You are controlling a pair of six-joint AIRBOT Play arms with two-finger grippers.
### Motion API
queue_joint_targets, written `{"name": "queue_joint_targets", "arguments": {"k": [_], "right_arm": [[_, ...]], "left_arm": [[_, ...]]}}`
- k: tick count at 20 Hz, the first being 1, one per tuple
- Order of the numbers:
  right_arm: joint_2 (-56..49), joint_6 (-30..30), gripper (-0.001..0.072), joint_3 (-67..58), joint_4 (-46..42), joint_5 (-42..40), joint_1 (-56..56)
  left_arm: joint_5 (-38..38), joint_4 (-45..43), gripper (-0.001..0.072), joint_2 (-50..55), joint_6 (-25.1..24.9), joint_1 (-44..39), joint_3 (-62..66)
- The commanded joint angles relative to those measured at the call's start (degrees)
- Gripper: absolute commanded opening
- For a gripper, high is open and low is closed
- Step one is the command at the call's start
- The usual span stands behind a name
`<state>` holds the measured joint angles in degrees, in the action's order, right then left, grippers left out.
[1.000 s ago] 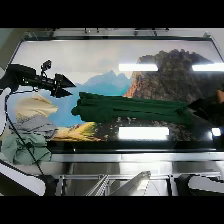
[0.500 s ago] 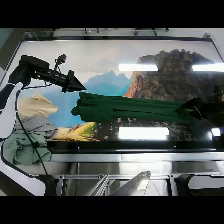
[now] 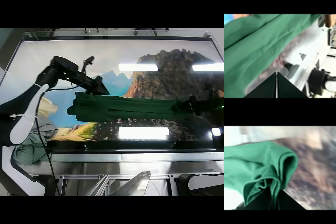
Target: Fold the shirts.
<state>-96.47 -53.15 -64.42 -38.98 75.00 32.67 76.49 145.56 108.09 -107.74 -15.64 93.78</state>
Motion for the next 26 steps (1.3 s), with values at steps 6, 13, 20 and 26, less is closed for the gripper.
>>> {"name": "queue_joint_targets", "arguments": {"k": [6, 13, 20, 26], "right_arm": [[0.0, 0.2, 0.0018, -16.0, 2.2, 15.1, 6.5], [0.0, 1.5, 0.0018, -16.8, 3.3, 20.9, 7.9], [0.2, 1.5, 0.0018, -16.8, 36.4, 27.4, 3.3], [0.1, 2.3, 0.0019, -16.5, 35.5, 17.2, -25.1]], "left_arm": [[-27.1, 0.1, 0.0009, 10.1, 1.8, -16.2, 0.1], [-23.3, -0.5, 0.0008, 22.4, 8.2, -20.7, 19.7], [-8.4, 0.1, 0.0009, 22.3, 10.3, -16.6, 25.0], [9.4, 0.0, 0.0010, -1.6, 1.5, -2.7, 16.7]]}}
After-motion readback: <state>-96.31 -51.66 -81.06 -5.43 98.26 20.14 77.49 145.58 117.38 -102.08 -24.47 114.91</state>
